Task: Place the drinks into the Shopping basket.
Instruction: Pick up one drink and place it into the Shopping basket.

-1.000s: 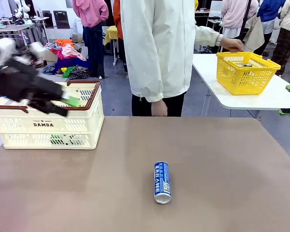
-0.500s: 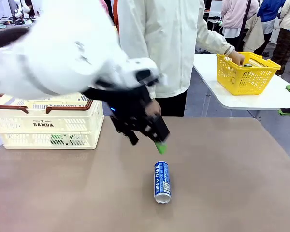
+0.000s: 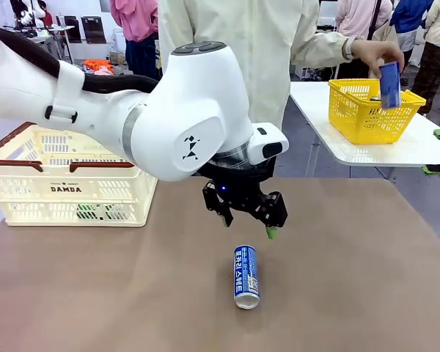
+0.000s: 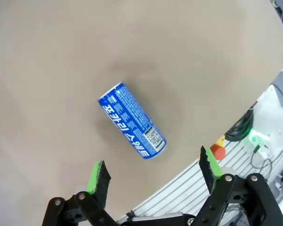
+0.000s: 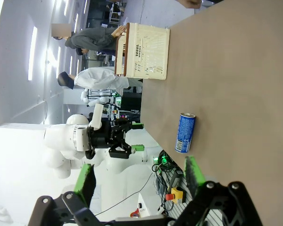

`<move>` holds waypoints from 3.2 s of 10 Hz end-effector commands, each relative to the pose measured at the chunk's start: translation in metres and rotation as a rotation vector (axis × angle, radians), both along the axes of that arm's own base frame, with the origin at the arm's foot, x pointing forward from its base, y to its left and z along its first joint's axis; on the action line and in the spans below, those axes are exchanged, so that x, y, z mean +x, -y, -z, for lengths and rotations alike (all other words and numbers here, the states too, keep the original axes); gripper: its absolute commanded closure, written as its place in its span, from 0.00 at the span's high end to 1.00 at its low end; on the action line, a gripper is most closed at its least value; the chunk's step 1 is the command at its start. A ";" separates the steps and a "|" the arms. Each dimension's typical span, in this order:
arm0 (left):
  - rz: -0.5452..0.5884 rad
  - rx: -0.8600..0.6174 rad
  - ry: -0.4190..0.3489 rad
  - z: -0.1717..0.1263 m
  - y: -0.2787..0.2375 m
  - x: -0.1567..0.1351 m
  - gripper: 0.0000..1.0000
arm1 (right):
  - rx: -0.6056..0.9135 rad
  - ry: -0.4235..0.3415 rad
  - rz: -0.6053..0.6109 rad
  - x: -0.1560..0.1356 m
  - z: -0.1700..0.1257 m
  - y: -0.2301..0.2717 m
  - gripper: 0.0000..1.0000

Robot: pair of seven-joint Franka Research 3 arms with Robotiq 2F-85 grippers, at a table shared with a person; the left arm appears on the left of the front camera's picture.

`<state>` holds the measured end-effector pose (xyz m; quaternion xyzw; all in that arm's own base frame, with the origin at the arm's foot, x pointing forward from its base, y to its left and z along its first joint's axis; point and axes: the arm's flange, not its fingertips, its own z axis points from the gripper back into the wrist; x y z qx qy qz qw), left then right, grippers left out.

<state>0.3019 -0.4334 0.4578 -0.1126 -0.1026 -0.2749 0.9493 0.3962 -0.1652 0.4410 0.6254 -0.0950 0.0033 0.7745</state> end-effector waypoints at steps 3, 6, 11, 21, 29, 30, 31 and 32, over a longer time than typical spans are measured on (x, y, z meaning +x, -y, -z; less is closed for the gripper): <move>-0.154 0.052 -0.032 -0.002 -0.003 -0.002 1.00 | 0.003 0.005 -0.004 -0.001 -0.003 -0.001 1.00; -0.068 -0.024 -0.025 -0.063 -0.105 0.003 1.00 | 0.003 0.005 -0.004 -0.001 -0.003 -0.001 1.00; -0.206 -0.401 -0.147 -0.125 -0.384 -0.028 1.00 | 0.003 0.005 -0.004 -0.001 -0.003 -0.001 1.00; -0.268 -0.066 -0.145 -0.054 -0.084 -0.005 1.00 | 0.003 0.005 -0.004 -0.001 -0.003 -0.001 1.00; -0.556 0.079 -0.067 0.091 0.038 -0.011 1.00 | 0.003 0.005 -0.004 -0.001 -0.003 -0.001 1.00; -0.554 0.055 -0.051 0.103 0.041 -0.007 1.00 | 0.003 0.005 -0.004 -0.001 -0.003 -0.001 1.00; -0.551 0.044 -0.046 0.113 0.044 -0.002 1.00 | 0.003 0.005 -0.004 -0.001 -0.003 -0.001 1.00; -0.562 0.064 -0.065 0.124 0.045 0.005 1.00 | 0.003 0.005 -0.004 -0.001 -0.003 -0.001 1.00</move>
